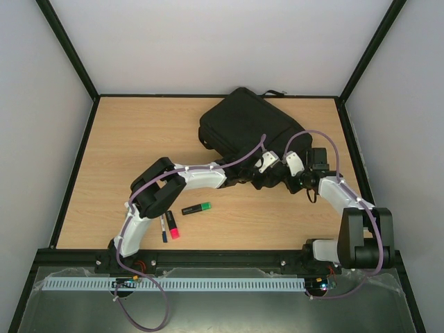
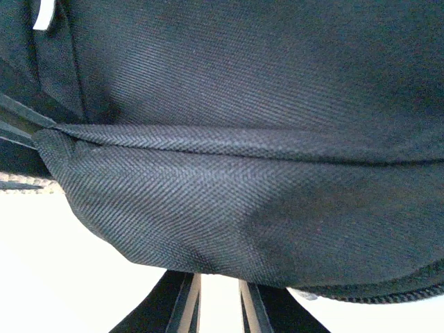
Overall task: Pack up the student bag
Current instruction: Zip the student bag at the center of the board.
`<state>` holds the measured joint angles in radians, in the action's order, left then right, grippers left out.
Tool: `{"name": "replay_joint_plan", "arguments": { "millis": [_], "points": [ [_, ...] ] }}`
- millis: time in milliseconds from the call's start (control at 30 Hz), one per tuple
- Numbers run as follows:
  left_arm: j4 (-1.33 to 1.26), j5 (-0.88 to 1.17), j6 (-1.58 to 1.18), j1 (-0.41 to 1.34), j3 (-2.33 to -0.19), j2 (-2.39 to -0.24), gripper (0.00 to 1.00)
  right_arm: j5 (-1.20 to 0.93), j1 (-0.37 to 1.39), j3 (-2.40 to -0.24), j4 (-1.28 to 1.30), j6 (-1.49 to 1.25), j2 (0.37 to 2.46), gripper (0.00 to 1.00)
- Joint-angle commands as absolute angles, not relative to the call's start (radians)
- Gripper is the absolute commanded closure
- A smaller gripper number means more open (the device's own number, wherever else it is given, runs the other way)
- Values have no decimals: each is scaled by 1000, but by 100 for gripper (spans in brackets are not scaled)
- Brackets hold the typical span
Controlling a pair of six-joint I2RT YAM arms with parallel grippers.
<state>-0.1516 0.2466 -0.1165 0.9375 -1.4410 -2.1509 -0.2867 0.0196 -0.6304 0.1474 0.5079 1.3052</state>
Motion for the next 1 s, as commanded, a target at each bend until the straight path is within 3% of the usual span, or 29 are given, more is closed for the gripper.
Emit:
{"name": "replay_joint_plan", "arguments": {
  "millis": [0, 167, 467, 967],
  "points": [
    [-190, 250, -114, 929, -1470, -2129, 96, -302, 12, -615, 179, 541, 1286, 85],
    [-194, 250, -116, 929, -1466, -2128, 96, -295, -6, -609, 213, 567, 1274, 87],
    [-180, 246, -107, 929, -1465, -2122, 96, -272, -24, -611, 189, 554, 1287, 99],
    [-143, 147, -28, 930, -1322, -2028, 97, -208, -55, -664, 368, 705, 1275, 99]
  ]
}}
